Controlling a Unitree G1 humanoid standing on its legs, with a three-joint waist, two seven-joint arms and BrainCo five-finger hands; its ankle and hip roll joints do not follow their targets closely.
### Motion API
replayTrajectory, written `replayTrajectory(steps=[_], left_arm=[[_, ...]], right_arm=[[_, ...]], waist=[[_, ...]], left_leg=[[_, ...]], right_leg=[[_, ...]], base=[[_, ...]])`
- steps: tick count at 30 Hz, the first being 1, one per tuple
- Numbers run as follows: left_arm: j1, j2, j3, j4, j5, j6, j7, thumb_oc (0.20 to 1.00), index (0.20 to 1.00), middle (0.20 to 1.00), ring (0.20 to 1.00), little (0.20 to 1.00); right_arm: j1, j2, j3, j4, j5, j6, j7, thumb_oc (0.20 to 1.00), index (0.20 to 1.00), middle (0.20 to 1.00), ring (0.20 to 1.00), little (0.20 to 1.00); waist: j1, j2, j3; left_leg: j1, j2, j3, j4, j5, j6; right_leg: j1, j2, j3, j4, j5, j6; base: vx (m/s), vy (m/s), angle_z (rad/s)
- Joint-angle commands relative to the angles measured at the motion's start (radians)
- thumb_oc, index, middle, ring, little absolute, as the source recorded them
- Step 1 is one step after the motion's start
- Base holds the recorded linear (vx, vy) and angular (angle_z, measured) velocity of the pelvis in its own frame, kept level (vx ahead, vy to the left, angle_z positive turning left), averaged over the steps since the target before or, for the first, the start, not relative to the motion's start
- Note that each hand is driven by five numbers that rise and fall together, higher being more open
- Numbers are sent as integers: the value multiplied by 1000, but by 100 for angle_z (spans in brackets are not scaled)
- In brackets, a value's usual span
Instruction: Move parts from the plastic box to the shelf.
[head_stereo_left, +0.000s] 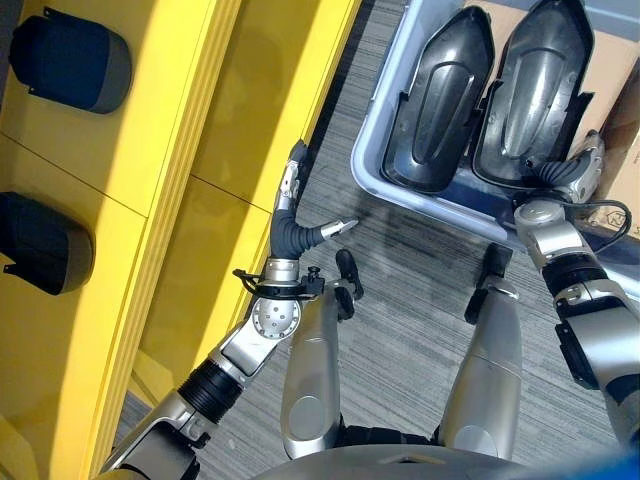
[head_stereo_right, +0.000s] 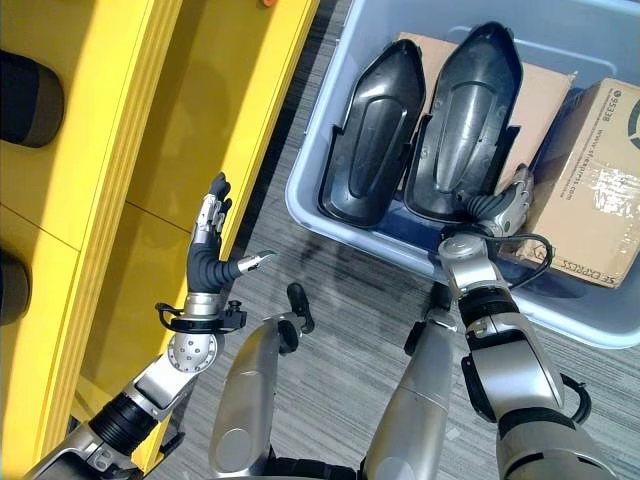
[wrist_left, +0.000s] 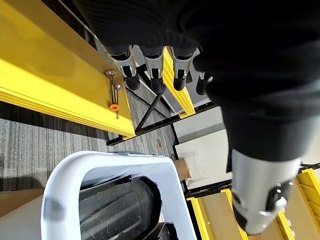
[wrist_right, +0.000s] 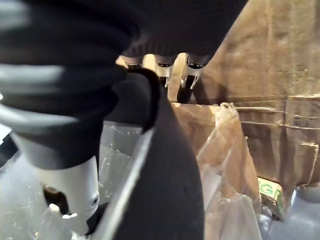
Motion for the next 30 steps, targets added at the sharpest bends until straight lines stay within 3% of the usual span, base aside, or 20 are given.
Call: replayTrajectory(steps=[1, 8, 11, 15, 30], left_arm=[[19, 4, 29, -86, 10, -44, -2, 1000, 1000, 1000, 1000, 1000], [10, 4, 32, -76, 17, -46, 9, 1000, 1000, 1000, 1000, 1000], [5, 1, 32, -71, 14, -39, 22, 1000, 1000, 1000, 1000, 1000], [2, 1, 34, -59, 21, -47, 17, 1000, 1000, 1000, 1000, 1000], [-12, 3, 17, -27, 33, -94, 25, 1000, 1000, 1000, 1000, 1000]], right_arm=[[-51, -24, 38, 4, 15, -31, 9, 1000, 1000, 1000, 1000, 1000], [-69, -28, 51, 38, 12, -3, 16, 1000, 1000, 1000, 1000, 1000], [-83, -28, 61, 67, -1, 20, 34, 200, 200, 200, 200, 200], [-107, -34, 101, 103, -90, 87, 54, 200, 200, 200, 200, 200], [-172, -69, 167, 227, -140, 141, -1, 200, 200, 200, 200, 200]], waist=[[12, 68, 2], [14, 73, 2], [16, 78, 2], [26, 83, 2], [42, 97, 2]], left_leg=[[-46, -19, -64, -23, 20, 18], [-62, -19, -67, -10, 16, 18], [-76, -18, -70, -4, 17, 17], [-108, -19, -75, 9, 15, 18], [-145, -20, -90, 29, 15, 22]], right_leg=[[-11, 18, -50, 193, -121, -36], [-28, 18, -47, 203, -125, -38], [-41, 16, -48, 211, -128, -41], [-70, 12, -52, 231, -134, -43], [-96, -1, -61, 254, -138, -44]], base=[[0, 0, 0], [0, 0, 0], [0, 0, 0], [0, 0, 0], [-4, -3, 1]])
